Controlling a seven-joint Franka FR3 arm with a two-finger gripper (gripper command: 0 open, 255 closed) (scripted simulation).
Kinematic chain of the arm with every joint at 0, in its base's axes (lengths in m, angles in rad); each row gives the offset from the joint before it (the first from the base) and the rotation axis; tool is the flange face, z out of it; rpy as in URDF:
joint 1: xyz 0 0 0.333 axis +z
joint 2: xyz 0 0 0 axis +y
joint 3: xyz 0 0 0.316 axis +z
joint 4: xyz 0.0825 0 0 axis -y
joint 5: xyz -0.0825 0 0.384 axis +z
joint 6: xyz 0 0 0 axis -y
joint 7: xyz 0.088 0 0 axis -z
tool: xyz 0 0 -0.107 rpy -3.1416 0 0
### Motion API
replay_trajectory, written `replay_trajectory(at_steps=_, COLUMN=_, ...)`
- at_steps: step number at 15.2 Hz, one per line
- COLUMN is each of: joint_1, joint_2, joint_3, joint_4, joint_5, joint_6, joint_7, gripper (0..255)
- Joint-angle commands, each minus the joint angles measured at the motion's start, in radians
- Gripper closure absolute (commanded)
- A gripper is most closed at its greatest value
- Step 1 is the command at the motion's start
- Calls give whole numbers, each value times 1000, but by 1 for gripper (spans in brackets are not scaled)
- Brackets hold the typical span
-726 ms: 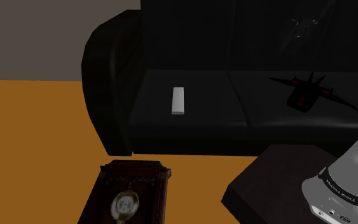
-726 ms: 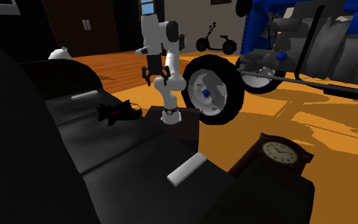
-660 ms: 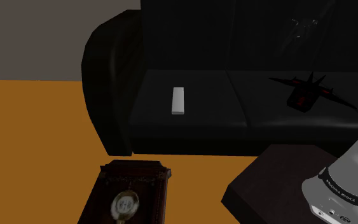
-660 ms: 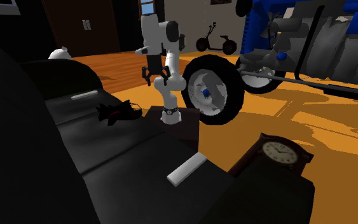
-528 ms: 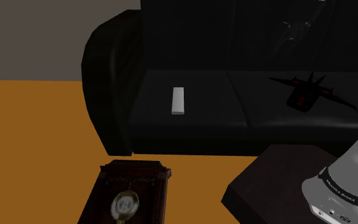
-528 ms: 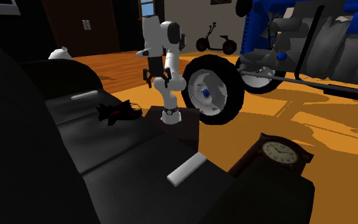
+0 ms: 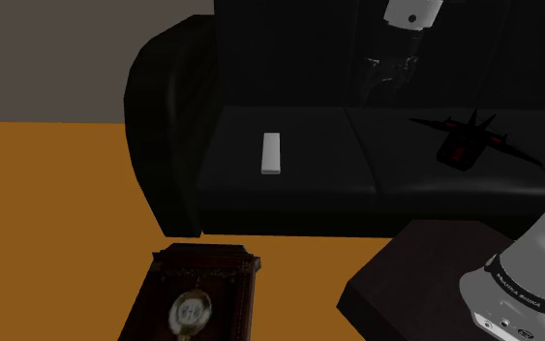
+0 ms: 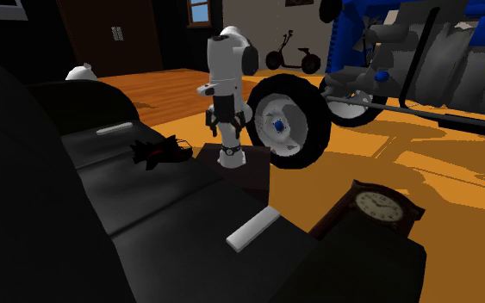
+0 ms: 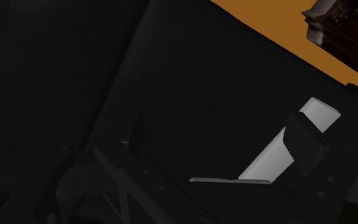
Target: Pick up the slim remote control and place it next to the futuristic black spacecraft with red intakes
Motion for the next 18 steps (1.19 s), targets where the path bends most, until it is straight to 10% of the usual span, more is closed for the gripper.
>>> replay_trajectory(at_steps=1, joint_1=0, joint_2=66, joint_3=30, joint_4=24, joint_5=0, joint_6=37, joint_7=53, gripper=0)
replay_trajectory(at_steps=18, joint_1=50, joint_2=752, joint_3=150, joint_4=506, joint_5=-176, joint_6=154, joint_7=500, gripper=0)
